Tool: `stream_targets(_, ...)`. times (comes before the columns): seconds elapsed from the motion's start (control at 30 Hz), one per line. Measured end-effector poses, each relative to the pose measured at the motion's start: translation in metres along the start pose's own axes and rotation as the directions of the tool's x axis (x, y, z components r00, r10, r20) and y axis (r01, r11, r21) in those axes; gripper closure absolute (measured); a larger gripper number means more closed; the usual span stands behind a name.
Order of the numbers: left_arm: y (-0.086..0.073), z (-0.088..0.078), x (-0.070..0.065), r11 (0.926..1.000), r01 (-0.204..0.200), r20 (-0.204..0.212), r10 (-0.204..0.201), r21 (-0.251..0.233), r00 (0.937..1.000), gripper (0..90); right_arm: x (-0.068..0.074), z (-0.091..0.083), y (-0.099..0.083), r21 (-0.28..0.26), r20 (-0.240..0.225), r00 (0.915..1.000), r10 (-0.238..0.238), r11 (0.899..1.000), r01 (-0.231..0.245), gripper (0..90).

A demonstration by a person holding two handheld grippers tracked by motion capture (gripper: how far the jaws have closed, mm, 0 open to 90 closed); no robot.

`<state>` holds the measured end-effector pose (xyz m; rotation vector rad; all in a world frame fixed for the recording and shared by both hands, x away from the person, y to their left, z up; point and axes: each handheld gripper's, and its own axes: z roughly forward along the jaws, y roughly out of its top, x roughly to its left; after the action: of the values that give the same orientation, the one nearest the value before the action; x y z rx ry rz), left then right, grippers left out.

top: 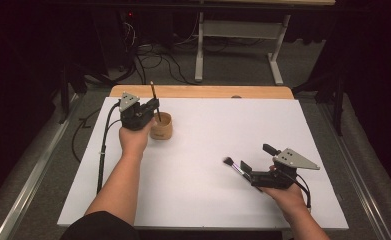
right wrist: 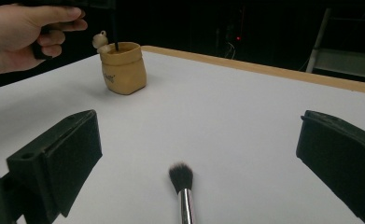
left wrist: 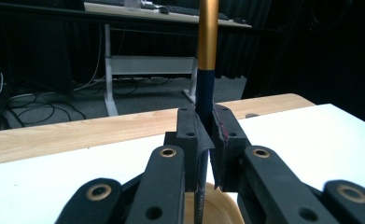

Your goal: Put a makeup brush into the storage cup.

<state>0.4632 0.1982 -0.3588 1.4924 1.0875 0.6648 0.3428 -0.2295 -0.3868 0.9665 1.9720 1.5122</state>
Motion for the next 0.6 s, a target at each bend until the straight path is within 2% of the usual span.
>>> stream_targets(0.4, -0.006, 0.004, 0.004, 0.9995, 0.001, 0.0, -0.001, 0.031, 1.0, 83.2, 0.0, 0.0, -0.001, 0.001, -0.001, 1.0, 0.002, 1.0, -0.002, 1.6)
stream_targets(0.6, -0.01, 0.003, 0.008, 0.9991, 0.008, -0.014, -0.008, 0.042, 0.9999, 83.1, 0.0, 0.0, 0.0, -0.003, -0.008, 0.9999, 0.007, 1.0, -0.007, 1.7)
